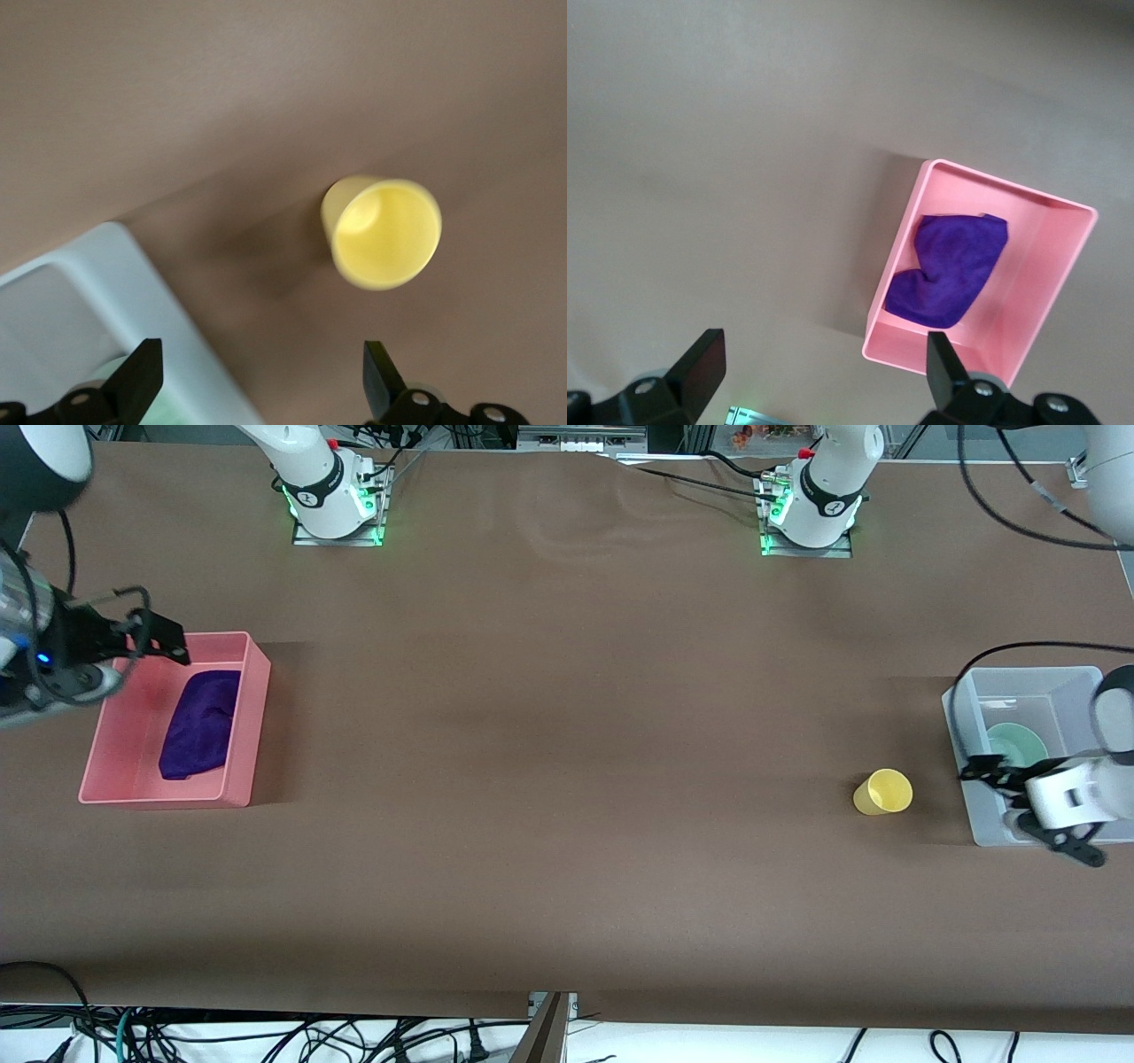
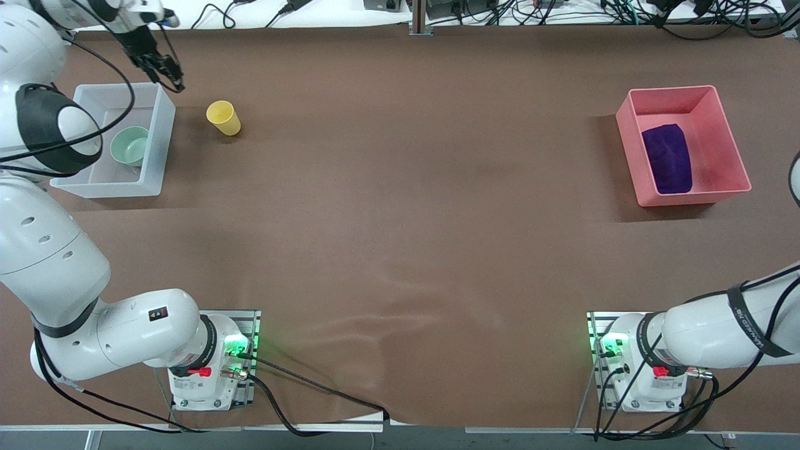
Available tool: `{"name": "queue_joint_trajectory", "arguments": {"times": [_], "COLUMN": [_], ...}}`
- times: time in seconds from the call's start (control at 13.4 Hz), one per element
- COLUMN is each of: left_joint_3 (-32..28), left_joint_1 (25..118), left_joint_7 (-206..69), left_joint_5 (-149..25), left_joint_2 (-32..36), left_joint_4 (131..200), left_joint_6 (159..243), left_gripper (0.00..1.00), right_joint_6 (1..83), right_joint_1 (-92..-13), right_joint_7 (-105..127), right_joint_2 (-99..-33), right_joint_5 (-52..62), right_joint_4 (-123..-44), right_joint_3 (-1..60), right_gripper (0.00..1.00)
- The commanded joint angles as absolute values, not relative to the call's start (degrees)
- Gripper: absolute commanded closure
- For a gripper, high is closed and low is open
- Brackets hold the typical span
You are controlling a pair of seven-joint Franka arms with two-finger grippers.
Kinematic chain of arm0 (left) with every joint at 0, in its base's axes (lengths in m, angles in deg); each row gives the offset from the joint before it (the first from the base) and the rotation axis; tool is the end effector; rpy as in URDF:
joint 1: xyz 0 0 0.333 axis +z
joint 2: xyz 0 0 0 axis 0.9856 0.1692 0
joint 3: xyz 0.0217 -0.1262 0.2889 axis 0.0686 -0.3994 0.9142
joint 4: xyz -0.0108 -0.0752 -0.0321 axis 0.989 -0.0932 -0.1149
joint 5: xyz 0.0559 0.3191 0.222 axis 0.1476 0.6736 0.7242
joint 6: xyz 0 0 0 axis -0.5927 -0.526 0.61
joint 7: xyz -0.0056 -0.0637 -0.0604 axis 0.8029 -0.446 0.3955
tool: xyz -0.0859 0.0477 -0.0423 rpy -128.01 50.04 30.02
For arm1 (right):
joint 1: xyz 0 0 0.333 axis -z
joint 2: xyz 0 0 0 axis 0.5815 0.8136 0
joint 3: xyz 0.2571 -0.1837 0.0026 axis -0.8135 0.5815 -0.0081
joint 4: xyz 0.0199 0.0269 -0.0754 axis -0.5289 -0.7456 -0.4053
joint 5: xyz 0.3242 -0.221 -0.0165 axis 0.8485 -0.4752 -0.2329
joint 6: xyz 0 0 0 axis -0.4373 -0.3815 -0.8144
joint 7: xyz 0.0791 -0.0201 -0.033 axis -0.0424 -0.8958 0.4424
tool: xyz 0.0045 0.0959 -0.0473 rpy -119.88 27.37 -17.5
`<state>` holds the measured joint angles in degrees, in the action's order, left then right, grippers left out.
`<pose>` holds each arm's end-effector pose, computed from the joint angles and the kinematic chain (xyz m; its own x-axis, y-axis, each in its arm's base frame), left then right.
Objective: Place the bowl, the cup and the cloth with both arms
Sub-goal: 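Raise the right gripper away while the left gripper grasps the yellow cup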
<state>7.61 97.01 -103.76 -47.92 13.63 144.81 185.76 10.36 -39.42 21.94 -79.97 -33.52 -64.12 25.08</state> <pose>0.6869 0.1232 0.3166 0.9083 -0.3667 -0.2011 -0.3456 -0.9289 0.1332 0.5934 0.0266 0.6058 0.9441 0.3156 -0.0951 0.3170 -0.9484 -0.0002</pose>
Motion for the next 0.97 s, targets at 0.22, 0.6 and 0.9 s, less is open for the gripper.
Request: {"name": "queue_joint_trajectory", "arguments": {"times": [0.22, 0.6, 0.9], "left_joint_3": [8.21, 8.21, 8.21], "left_joint_1": [94.85, 94.93, 95.55], "left_joint_7": [-95.96, -101.05, -104.49], "left_joint_5": [-50.77, -50.50, -50.59], "left_joint_2": [16.61, 16.70, 16.35], "left_joint_4": [150.49, 158.14, 157.63], "left_joint_6": [194.46, 206.15, 205.90], "left_gripper": [0.08, 0.78, 1.00], "right_joint_6": [10.51, 8.14, 8.05], "right_joint_1": [-38.02, -38.10, -40.04], "right_joint_7": [19.20, 11.88, 11.88], "right_joint_2": [-81.01, -81.02, -79.87], "right_joint_5": [-35.85, -33.13, -33.73], "right_joint_4": [-64.80, -64.54, -63.14], "right_joint_3": [24.88, 24.70, 24.53], "right_gripper": [0.00, 0.00, 0.00]}}
